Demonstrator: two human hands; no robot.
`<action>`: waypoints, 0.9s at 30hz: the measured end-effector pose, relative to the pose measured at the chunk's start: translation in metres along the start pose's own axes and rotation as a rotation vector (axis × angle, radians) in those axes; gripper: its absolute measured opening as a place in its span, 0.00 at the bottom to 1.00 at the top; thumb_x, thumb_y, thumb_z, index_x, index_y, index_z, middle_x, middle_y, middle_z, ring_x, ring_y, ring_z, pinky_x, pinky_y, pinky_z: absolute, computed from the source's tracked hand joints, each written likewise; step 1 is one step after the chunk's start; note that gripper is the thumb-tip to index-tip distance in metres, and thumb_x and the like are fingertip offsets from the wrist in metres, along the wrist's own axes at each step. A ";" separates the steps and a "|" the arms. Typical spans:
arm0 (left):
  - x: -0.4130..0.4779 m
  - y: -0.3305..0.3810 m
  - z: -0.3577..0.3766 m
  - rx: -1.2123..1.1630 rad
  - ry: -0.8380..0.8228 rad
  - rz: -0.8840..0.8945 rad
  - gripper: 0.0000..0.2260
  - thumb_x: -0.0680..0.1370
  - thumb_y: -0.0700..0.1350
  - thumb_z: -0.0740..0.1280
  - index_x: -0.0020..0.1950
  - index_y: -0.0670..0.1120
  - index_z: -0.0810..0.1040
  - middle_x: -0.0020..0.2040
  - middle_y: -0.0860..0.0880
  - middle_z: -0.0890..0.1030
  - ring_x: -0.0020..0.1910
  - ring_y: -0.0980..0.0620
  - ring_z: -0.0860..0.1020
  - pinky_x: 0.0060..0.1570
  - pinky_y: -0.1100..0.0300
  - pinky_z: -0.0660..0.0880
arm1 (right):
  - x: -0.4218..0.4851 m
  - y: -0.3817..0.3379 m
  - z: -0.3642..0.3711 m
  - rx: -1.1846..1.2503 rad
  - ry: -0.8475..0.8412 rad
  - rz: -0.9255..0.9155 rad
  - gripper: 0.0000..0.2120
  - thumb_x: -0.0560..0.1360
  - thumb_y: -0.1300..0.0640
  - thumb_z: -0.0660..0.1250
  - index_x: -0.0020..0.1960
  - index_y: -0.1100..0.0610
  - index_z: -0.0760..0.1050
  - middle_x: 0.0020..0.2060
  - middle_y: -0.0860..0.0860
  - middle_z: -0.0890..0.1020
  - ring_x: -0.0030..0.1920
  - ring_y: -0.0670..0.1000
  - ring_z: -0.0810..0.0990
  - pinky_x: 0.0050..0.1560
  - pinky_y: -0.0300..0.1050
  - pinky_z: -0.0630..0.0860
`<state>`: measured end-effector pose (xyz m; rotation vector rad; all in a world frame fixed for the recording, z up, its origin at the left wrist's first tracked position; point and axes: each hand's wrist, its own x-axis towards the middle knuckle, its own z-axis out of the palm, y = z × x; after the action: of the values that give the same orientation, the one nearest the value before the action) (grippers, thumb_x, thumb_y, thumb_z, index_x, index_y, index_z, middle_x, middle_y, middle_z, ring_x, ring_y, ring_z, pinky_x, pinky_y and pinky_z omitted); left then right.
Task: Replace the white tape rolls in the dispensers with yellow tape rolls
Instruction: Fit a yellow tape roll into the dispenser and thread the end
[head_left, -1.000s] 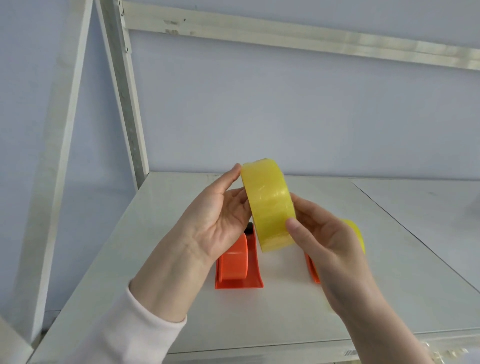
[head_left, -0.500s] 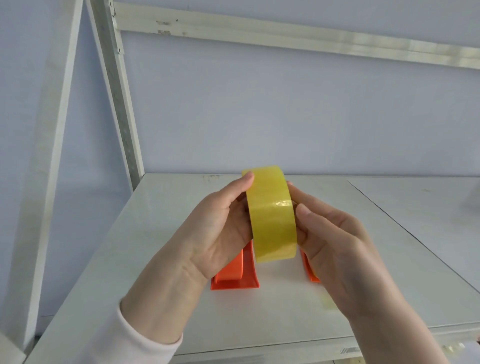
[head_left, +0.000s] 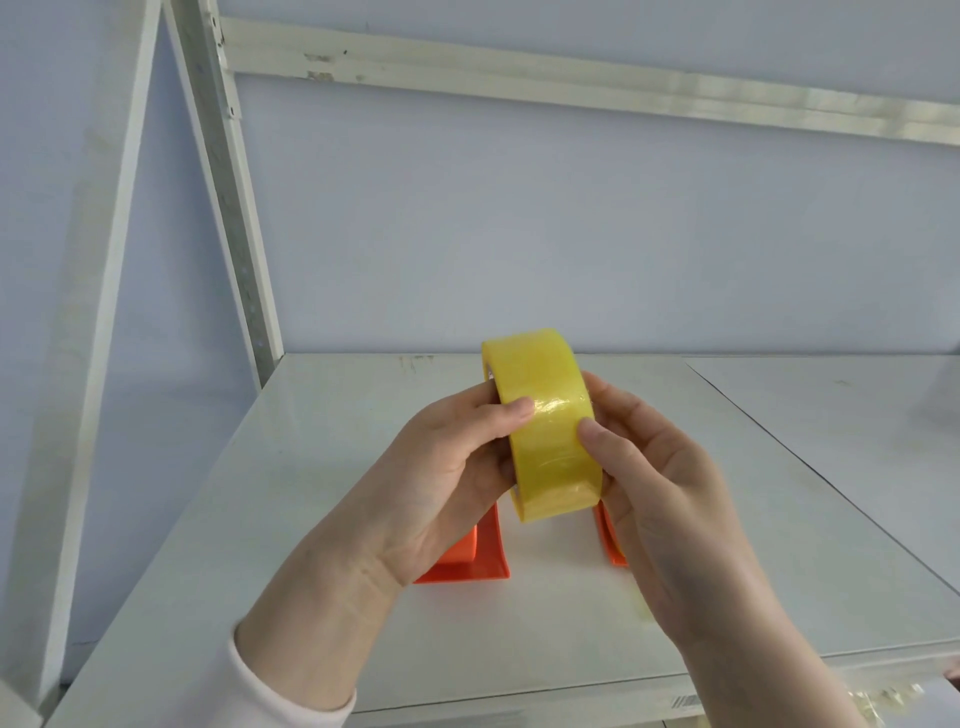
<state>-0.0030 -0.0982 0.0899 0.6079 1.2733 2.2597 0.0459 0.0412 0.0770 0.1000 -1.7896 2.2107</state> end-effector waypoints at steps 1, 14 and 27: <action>-0.001 0.001 0.000 0.010 -0.012 0.007 0.15 0.71 0.42 0.62 0.54 0.38 0.79 0.48 0.43 0.84 0.46 0.49 0.82 0.47 0.57 0.80 | -0.001 0.000 0.000 0.005 -0.016 -0.005 0.17 0.68 0.57 0.65 0.56 0.54 0.79 0.50 0.51 0.85 0.54 0.51 0.82 0.63 0.56 0.73; -0.008 -0.004 -0.003 0.347 -0.074 0.090 0.16 0.72 0.40 0.67 0.60 0.45 0.77 0.58 0.48 0.83 0.57 0.53 0.80 0.55 0.62 0.76 | 0.000 0.000 0.000 0.001 -0.065 -0.085 0.18 0.68 0.58 0.66 0.58 0.55 0.77 0.47 0.52 0.86 0.51 0.50 0.83 0.53 0.43 0.78; -0.011 -0.011 -0.014 0.489 -0.123 0.109 0.18 0.73 0.41 0.65 0.63 0.49 0.73 0.61 0.52 0.80 0.62 0.55 0.77 0.59 0.63 0.73 | -0.001 0.006 0.006 0.081 -0.036 -0.104 0.18 0.67 0.59 0.66 0.57 0.54 0.77 0.43 0.49 0.85 0.44 0.45 0.83 0.41 0.34 0.77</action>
<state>-0.0003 -0.1089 0.0718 0.9914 1.7776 1.9550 0.0446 0.0337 0.0726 0.2463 -1.6725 2.2206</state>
